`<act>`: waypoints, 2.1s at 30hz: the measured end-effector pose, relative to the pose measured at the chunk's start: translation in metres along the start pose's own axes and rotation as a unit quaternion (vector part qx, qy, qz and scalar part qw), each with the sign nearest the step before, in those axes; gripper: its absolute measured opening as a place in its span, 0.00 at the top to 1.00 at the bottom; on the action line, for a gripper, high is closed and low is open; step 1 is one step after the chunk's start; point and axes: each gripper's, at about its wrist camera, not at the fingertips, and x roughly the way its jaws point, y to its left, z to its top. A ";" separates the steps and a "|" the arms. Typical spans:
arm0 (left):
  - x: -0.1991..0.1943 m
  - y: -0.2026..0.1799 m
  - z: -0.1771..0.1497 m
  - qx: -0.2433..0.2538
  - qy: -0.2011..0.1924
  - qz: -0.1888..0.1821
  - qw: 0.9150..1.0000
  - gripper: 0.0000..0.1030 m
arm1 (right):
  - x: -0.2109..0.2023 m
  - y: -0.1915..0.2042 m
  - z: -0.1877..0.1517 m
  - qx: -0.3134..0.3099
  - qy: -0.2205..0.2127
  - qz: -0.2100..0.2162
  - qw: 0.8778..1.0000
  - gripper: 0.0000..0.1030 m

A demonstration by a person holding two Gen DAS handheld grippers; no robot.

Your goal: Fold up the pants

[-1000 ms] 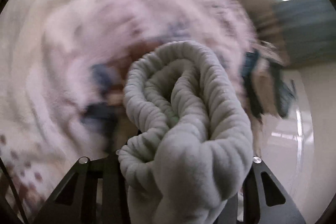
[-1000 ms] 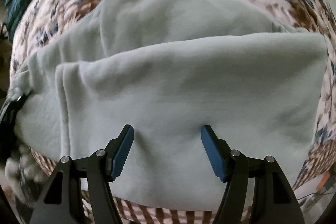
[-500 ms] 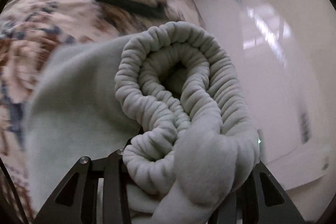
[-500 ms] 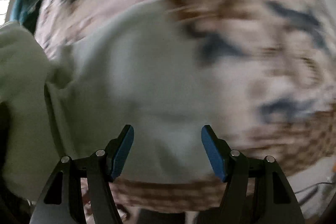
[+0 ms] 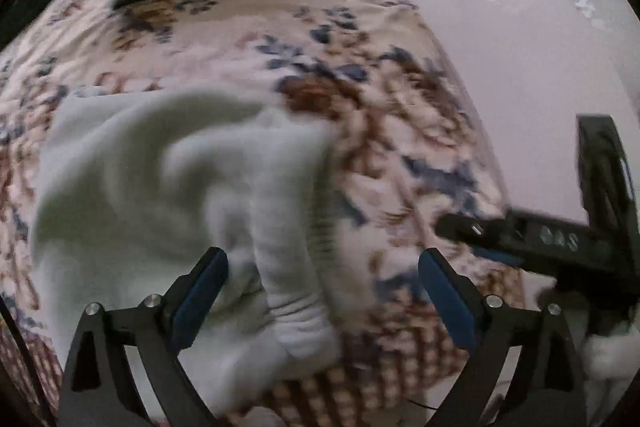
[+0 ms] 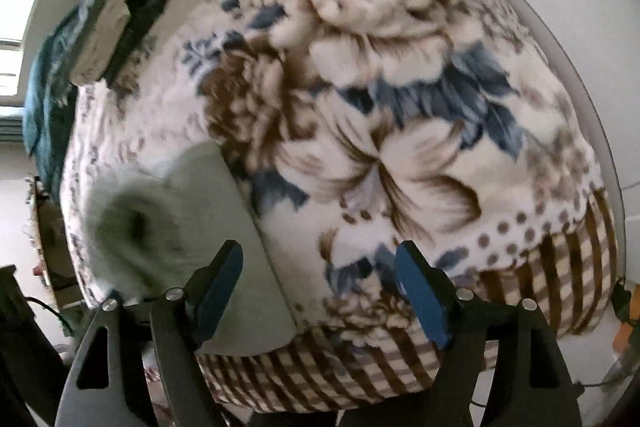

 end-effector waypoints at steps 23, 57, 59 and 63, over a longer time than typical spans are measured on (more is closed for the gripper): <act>-0.008 0.183 0.004 -0.157 0.027 0.066 0.985 0.00 | 0.058 0.134 0.032 -0.057 0.037 0.067 0.995 0.78; -0.015 0.193 0.071 -0.161 0.003 0.054 0.985 0.00 | 0.108 0.055 -0.057 0.037 0.103 0.066 0.992 0.68; 0.004 0.209 0.092 -0.185 0.029 0.016 0.982 0.00 | 0.107 0.061 -0.056 0.032 0.097 0.059 0.993 0.67; 0.063 0.252 0.128 -0.258 0.096 -0.059 0.960 0.12 | 0.104 0.071 -0.064 0.033 0.094 0.050 0.994 0.67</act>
